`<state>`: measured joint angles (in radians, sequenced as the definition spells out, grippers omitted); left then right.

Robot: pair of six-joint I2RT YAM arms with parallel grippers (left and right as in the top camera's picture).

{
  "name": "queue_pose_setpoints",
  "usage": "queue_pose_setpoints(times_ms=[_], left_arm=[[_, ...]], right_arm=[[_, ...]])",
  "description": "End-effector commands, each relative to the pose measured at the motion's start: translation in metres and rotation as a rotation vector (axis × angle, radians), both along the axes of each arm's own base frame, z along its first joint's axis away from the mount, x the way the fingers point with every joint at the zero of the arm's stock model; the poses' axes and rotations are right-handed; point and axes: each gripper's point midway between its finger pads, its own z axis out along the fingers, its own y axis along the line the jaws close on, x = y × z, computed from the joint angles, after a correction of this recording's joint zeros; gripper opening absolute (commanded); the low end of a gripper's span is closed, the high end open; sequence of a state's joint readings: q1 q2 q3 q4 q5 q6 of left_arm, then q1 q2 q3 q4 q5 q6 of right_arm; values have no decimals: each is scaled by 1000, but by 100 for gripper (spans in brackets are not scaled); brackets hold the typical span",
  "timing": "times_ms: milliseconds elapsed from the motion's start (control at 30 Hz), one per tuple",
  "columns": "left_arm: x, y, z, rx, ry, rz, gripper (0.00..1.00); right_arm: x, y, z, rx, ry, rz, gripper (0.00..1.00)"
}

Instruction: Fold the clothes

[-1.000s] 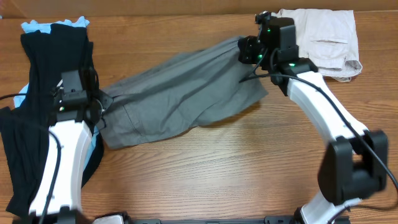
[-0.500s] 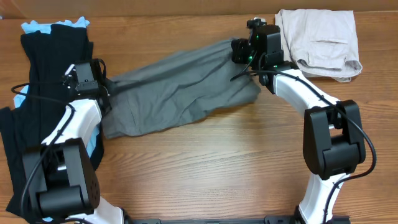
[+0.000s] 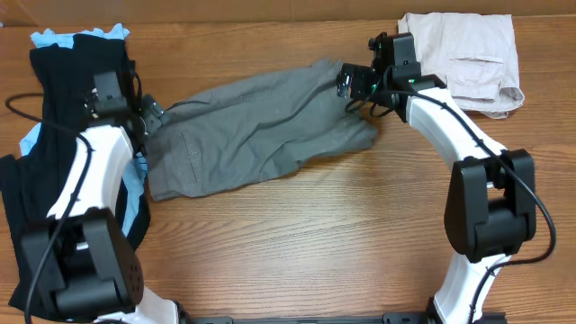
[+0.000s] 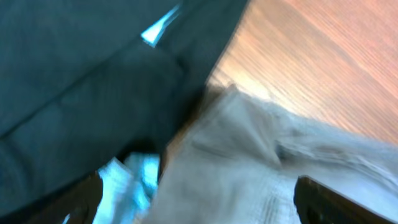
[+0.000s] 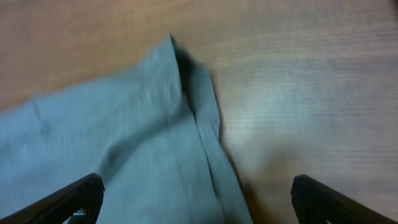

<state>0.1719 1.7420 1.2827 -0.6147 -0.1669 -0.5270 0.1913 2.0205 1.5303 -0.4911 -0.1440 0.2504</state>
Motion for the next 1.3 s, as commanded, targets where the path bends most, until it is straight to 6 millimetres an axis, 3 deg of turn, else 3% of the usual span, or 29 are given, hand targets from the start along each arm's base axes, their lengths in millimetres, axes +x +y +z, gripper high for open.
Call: queue_pose_setpoints(times_ms=[0, 133, 167, 200, 300, 467, 600, 667, 733, 933, 1267], left_arm=[[7, -23, 66, -33, -66, -196, 100], [-9, -40, 80, -90, 3, -295, 100], [-12, -43, 81, -99, 16, -311, 100], [-15, -44, 80, -100, 33, -325, 100], [-15, -43, 78, -95, 41, -321, 100], [-13, -42, 75, -95, 41, -321, 100], [-11, -45, 76, -105, 31, -328, 100], [-10, -46, 76, -107, 30, -329, 98], [-9, -49, 76, -105, 27, -337, 96], [-3, -64, 77, -98, 11, -375, 98], [-2, -112, 72, -63, 30, -487, 100]], right_arm=[[-8, 9, 50, -14, -69, 110, 100], [-31, 11, 26, -26, 39, 169, 86], [-34, 13, 21, -19, 53, 187, 75], [-36, 16, 15, -14, 67, 199, 55], [-37, 26, 1, -10, 83, 240, 27], [-42, 48, -33, -23, 129, 305, 4], [-48, 56, -53, -28, 174, 322, 4], [-55, 54, -63, -30, 217, 314, 13], [-64, 45, -72, -30, 288, 268, 19], [-94, 11, -92, -38, 487, 149, 18], [-147, -37, -108, -53, 747, -7, 19]])
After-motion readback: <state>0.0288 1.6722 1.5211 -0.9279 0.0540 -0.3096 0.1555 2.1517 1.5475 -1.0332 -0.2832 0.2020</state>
